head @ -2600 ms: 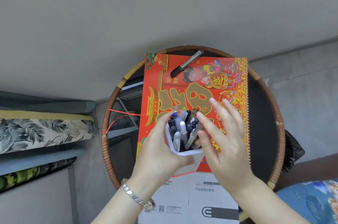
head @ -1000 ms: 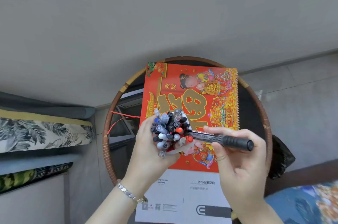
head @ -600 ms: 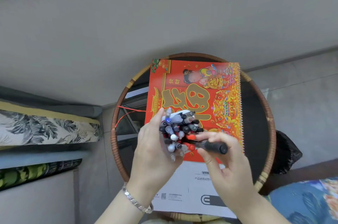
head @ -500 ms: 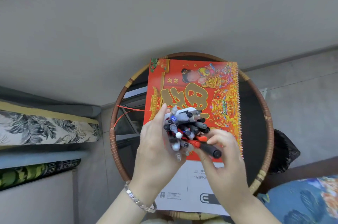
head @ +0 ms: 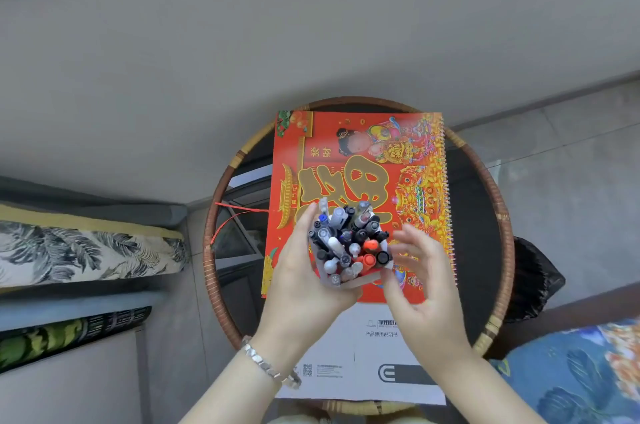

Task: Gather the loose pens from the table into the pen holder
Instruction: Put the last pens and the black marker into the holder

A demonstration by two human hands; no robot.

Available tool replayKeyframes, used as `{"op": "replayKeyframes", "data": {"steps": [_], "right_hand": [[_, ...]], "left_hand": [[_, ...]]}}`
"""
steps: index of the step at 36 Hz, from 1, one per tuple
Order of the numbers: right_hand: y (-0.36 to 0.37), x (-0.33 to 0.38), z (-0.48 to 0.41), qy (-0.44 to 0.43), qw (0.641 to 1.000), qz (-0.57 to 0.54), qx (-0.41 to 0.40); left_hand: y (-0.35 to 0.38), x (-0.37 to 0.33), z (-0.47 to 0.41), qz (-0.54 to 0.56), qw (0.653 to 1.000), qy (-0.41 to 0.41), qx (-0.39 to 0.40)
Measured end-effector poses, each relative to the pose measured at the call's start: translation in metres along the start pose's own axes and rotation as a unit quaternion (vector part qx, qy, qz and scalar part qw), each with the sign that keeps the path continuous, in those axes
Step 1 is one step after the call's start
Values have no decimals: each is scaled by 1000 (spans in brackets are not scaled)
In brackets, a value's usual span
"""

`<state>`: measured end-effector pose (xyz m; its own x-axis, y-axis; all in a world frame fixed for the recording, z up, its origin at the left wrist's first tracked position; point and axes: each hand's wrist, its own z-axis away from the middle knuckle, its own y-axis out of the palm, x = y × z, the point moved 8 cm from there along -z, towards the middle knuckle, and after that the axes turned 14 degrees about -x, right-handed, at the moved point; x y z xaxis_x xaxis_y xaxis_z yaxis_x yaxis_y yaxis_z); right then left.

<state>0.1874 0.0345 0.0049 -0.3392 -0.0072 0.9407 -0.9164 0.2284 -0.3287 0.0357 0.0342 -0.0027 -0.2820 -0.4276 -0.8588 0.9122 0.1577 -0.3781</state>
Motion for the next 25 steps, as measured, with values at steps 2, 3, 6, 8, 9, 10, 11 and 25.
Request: {"op": "replayKeyframes", "data": {"steps": [2,3,6,8,9,10,11,25], "right_hand": [[9,-18,-2,82,995,39,48],[14,-24,-6,100,990,68,73],[28,-39,-21,155,979,57,122],[35,-46,-33,187,973,32,128],[36,-50,-40,188,974,35,123],[37,-53,-46,187,974,42,118],[38,-57,-52,185,975,50,112],[38,-85,-41,206,954,182,119]], "left_hand": [[8,3,-11,17,1000,13,16],[11,4,-18,18,999,20,19],[23,8,-41,0,999,38,21],[31,12,-58,-22,998,52,30],[34,14,-67,-39,997,56,35],[37,14,-75,-56,996,61,39],[41,14,-82,-71,995,59,45],[57,37,-91,-134,983,72,99]]}}
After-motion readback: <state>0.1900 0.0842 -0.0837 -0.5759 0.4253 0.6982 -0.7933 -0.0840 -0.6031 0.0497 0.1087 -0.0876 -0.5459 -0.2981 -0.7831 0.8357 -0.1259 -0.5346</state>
